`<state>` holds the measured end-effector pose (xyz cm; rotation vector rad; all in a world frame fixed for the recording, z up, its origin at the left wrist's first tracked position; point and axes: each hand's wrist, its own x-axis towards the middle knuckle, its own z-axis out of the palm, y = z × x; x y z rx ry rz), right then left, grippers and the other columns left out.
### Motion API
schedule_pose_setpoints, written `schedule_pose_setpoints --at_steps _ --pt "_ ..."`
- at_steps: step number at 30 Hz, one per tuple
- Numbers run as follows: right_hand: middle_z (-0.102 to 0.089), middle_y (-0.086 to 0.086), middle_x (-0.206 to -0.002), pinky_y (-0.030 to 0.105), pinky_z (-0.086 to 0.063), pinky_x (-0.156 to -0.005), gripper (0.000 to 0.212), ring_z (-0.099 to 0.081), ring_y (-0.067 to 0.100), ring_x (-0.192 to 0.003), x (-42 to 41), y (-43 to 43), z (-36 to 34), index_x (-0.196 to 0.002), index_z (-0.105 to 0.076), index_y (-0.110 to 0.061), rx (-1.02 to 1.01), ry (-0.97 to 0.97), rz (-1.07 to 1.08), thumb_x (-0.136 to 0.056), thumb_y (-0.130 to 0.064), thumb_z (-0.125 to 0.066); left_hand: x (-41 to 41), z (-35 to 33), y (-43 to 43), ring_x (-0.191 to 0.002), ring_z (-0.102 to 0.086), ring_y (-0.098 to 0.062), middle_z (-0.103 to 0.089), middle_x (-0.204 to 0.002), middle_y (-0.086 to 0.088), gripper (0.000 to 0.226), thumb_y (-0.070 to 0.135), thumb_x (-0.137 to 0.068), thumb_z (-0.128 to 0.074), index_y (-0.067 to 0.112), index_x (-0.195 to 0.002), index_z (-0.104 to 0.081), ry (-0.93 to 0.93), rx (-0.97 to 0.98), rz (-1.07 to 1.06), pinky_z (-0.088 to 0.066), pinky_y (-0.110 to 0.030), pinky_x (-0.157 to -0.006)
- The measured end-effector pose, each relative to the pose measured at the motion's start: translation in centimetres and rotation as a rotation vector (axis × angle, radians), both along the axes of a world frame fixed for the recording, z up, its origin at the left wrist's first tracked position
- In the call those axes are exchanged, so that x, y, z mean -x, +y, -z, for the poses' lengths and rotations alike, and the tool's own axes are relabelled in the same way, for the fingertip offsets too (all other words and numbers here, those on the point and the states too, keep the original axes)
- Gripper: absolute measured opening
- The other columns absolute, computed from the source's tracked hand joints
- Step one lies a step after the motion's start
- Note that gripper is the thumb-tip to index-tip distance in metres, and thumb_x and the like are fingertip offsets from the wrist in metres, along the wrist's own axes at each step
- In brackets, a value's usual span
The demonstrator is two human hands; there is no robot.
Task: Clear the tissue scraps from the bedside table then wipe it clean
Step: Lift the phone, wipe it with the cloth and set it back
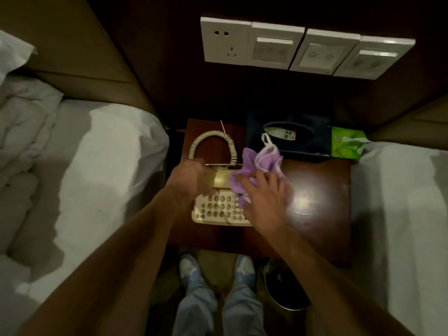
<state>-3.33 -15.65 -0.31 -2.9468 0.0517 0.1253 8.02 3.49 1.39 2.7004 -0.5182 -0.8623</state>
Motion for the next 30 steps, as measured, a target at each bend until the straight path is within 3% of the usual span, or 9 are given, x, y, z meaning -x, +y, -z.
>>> schedule_pose_setpoints --at_steps 6,10,14,16,20,25,30 --pt "-0.053 0.004 -0.125 0.052 -0.044 -0.091 0.061 -0.042 0.033 -0.11 -0.4 2.2 0.1 -0.132 -0.054 -0.027 -0.099 0.004 0.245 -0.074 -0.025 -0.073 -0.1 0.5 -0.2 -0.111 -0.058 -0.022 -0.062 -0.119 0.0 0.057 0.034 -0.074 -0.09 0.026 -0.128 -0.071 0.013 -0.029 -0.013 -0.051 -0.041 -0.1" --pt "-0.053 0.004 -0.124 0.048 -0.044 -0.092 0.06 -0.046 0.032 -0.108 -2.3 6.8 0.4 -0.126 -0.058 -0.025 -0.047 0.015 0.044 -0.069 -0.027 -0.076 -0.3 0.8 0.5 -0.103 -0.062 -0.024 -0.062 -0.109 -0.003 0.03 0.027 -0.086 -0.077 0.022 -0.115 -0.073 -0.074 -0.005 0.092 -0.05 -0.033 -0.087" --pt "-0.058 0.009 -0.118 0.048 -0.045 -0.087 0.061 -0.052 0.035 -0.105 -3.8 7.6 0.6 -0.122 -0.064 -0.024 -0.021 0.044 -0.086 -0.064 -0.03 -0.083 -0.4 1.6 1.5 -0.1 -0.064 -0.023 -0.068 -0.109 -0.004 0.021 0.02 -0.088 -0.074 0.019 -0.108 -0.074 -0.086 0.039 0.013 -0.053 -0.033 -0.089" --pt "-0.059 0.01 -0.117 0.047 -0.047 -0.084 0.056 -0.053 0.035 -0.103 -3.4 5.5 0.4 -0.124 -0.063 -0.024 -0.008 0.032 -0.125 -0.071 -0.028 -0.08 -0.4 1.8 1.5 -0.103 -0.064 -0.021 -0.069 -0.111 -0.001 0.026 0.026 -0.084 -0.08 0.024 -0.11 -0.075 -0.087 0.034 -0.002 -0.054 -0.033 -0.092" --pt "-0.056 0.007 -0.121 0.047 -0.047 -0.086 0.049 -0.047 0.029 -0.107 -1.6 -0.1 0.2 -0.132 -0.057 -0.026 -0.134 -0.003 0.042 -0.085 -0.023 -0.069 -0.6 1.9 1.7 -0.118 -0.058 -0.019 -0.065 -0.125 0.005 0.062 0.029 -0.073 -0.091 0.028 -0.131 -0.067 -0.029 -0.007 -0.017 -0.048 -0.039 -0.105" --pt "-0.049 0.007 -0.129 0.051 -0.047 -0.092 0.055 -0.043 0.03 -0.117 -1.6 1.2 -0.3 -0.139 -0.054 -0.027 -0.147 0.046 0.169 -0.085 -0.021 -0.066 -0.7 2.1 1.9 -0.122 -0.058 -0.02 -0.066 -0.128 0.002 0.065 0.028 -0.072 -0.093 0.027 -0.132 -0.068 0.03 0.015 -0.077 -0.047 -0.042 -0.109" --pt "-0.052 0.01 -0.125 0.047 -0.044 -0.092 0.063 -0.046 0.034 -0.113 -4.2 9.7 0.2 -0.124 -0.063 -0.02 -0.039 0.081 -0.027 -0.064 -0.024 -0.082 -1.4 3.3 3.2 -0.1 -0.068 -0.021 -0.071 -0.105 -0.001 0.021 0.024 -0.088 -0.074 0.026 -0.109 -0.073 -0.027 0.101 -0.006 -0.057 -0.035 -0.087"
